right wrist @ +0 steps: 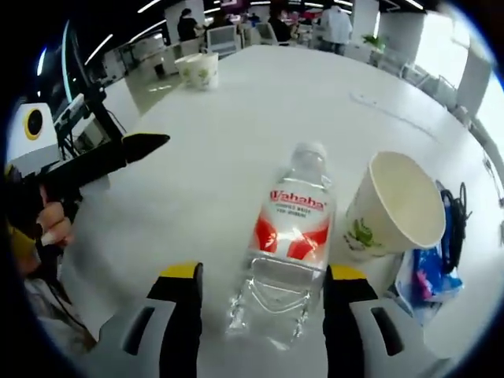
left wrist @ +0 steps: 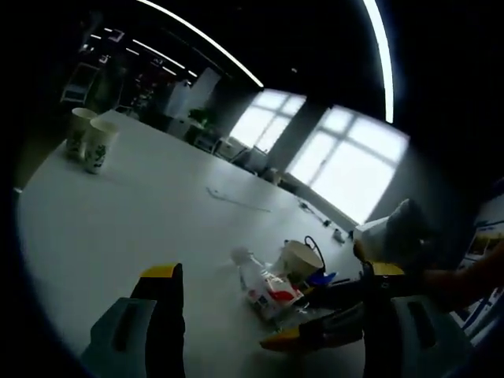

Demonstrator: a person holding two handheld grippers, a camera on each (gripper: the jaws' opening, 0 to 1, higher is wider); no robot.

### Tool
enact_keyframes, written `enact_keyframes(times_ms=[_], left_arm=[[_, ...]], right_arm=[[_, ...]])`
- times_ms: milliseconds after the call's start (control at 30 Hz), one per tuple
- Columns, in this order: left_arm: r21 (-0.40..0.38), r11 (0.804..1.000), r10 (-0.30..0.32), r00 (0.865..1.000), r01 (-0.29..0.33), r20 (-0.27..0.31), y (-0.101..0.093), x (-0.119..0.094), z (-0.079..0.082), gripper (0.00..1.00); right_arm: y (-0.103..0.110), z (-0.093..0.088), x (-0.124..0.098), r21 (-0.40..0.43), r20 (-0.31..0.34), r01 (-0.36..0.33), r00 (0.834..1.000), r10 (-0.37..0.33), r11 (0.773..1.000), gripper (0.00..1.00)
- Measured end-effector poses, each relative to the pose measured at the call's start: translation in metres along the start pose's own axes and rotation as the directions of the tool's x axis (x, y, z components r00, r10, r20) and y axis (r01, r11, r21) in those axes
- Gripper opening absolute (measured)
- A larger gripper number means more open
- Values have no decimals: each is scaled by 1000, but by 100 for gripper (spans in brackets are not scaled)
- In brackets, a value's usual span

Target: Arrange the tabletop items into an orderly group along one side of the table until the central work area is clear of visible clutter.

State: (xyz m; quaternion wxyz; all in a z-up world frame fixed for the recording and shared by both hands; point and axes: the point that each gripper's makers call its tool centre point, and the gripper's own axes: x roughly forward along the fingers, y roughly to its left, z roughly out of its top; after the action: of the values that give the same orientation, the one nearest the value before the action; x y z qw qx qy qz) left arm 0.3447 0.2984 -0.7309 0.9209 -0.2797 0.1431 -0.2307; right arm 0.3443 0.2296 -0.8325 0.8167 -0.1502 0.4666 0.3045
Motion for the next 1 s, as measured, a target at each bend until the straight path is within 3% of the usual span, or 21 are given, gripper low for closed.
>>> enact_keyframes(times_ms=[200,433,567,667,1000], left_arm=[[-3,1000,2,1000,-2,-2,2,0,-1,92],[-10,1000,0,1000,0,-14,3,2,-6,91],[-11,1000,-2,1000,1,-21,4,4,-8,91],[-19,1000,-3,1000,3,-24,5,5,-9,90],[-48,999,-18,999,16,-34,6,19,-13,88]], right_arm=[[-4,-10,4,-8,-27,19,999,-19,1000,54],[-8,-7,2,-11,-6,38,999,-38,999,49],[-7,-5,0,-18,26,41,999,-41,999,44],[-8,0,-1,49,60,22,998,-25,999,41],[-9,4,-4,7,93,34,995,-34,999,38]])
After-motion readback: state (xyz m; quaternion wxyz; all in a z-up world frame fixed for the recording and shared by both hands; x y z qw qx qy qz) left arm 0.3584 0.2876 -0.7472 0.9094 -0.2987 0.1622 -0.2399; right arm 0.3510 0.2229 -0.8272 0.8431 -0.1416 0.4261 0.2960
